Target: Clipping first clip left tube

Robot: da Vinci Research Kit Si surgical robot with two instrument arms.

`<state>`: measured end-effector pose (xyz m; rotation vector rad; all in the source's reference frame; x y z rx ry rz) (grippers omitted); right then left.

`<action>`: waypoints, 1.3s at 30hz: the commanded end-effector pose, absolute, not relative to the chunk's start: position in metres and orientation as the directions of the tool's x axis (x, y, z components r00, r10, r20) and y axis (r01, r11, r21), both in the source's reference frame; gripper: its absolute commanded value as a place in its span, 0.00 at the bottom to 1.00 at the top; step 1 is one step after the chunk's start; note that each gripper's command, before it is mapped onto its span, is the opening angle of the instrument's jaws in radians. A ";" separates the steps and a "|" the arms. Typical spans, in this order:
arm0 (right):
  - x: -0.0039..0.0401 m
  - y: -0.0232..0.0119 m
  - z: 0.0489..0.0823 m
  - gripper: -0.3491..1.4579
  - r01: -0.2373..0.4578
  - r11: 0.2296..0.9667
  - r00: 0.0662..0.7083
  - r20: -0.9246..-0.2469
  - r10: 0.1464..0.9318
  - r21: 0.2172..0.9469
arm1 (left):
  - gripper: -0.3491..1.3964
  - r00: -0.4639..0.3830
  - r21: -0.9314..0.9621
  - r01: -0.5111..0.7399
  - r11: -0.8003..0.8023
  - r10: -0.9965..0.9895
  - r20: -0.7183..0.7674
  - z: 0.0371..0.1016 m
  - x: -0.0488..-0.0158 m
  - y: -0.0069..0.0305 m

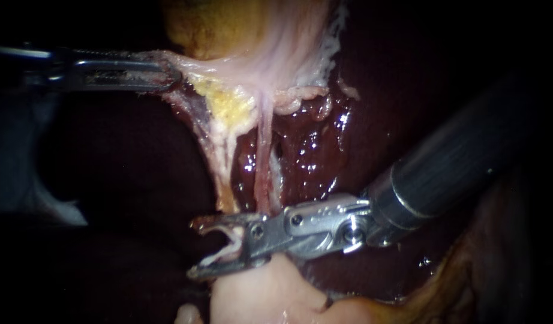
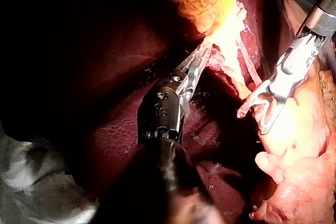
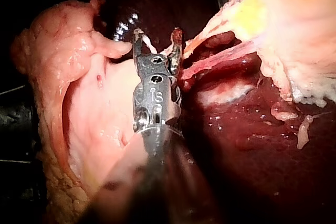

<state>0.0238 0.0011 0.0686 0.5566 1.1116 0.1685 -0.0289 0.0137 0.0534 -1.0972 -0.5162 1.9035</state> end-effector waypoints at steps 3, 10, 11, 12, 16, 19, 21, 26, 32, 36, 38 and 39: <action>0.0236 0.0014 0.0680 0.45 0.145 0.850 0.445 -0.801 0.401 0.506 | 0.00 -0.247 -0.691 -0.471 -0.548 0.834 -0.493 0.0533 -0.0289 0.0137; 0.0218 0.0031 0.0652 0.45 0.159 0.836 0.440 -0.796 0.416 0.525 | 0.00 -0.247 -0.691 -0.471 -0.548 0.834 -0.493 0.0533 -0.0289 0.0137; 0.0214 0.0033 0.0649 0.44 0.160 0.835 0.439 -0.795 0.417 0.527 | 0.00 -0.247 -0.691 -0.471 -0.548 0.834 -0.493 0.0533 -0.0289 0.0137; 0.0210 0.0035 0.0646 0.44 0.157 0.836 0.439 -0.795 0.418 0.526 | 0.00 -0.247 -0.691 -0.471 -0.548 0.834 -0.493 0.0533 -0.0289 0.0137; 0.0191 0.0043 0.0639 0.44 0.147 0.838 0.438 -0.794 0.422 0.526 | 0.00 -0.247 -0.691 -0.471 -0.548 0.834 -0.493 0.0533 -0.0289 0.0137; 0.0180 0.0048 0.0638 0.44 0.140 0.836 0.438 -0.790 0.428 0.531 | 0.00 -0.247 -0.691 -0.471 -0.548 0.834 -0.493 0.0533 -0.0289 0.0136; 0.0174 0.0051 0.0639 0.44 0.135 0.837 0.438 -0.790 0.429 0.530 | 0.00 -0.247 -0.691 -0.471 -0.548 0.834 -0.493 0.0533 -0.0289 0.0136; 0.0166 0.0058 0.0647 0.44 0.129 0.835 0.439 -0.786 0.435 0.535 | 0.00 -0.247 -0.691 -0.471 -0.548 0.834 -0.493 0.0533 -0.0289 0.0136; 0.0163 0.0065 0.0655 0.45 0.118 0.838 0.442 -0.784 0.436 0.533 | 0.00 -0.247 -0.691 -0.471 -0.548 0.834 -0.493 0.0533 -0.0288 0.0136; 0.0162 0.0069 0.0660 0.45 0.115 0.839 0.440 -0.784 0.437 0.532 | 0.00 -0.247 -0.691 -0.471 -0.548 0.834 -0.493 0.0533 -0.0288 0.0136; 0.0162 0.0071 0.0663 0.45 0.115 0.839 0.440 -0.785 0.437 0.532 | 0.00 -0.247 -0.691 -0.471 -0.548 0.834 -0.493 0.0533 -0.0288 0.0136; 0.0161 0.0072 0.0665 0.45 0.114 0.839 0.440 -0.785 0.437 0.532 | 0.00 -0.247 -0.691 -0.471 -0.548 0.834 -0.493 0.0533 -0.0288 0.0136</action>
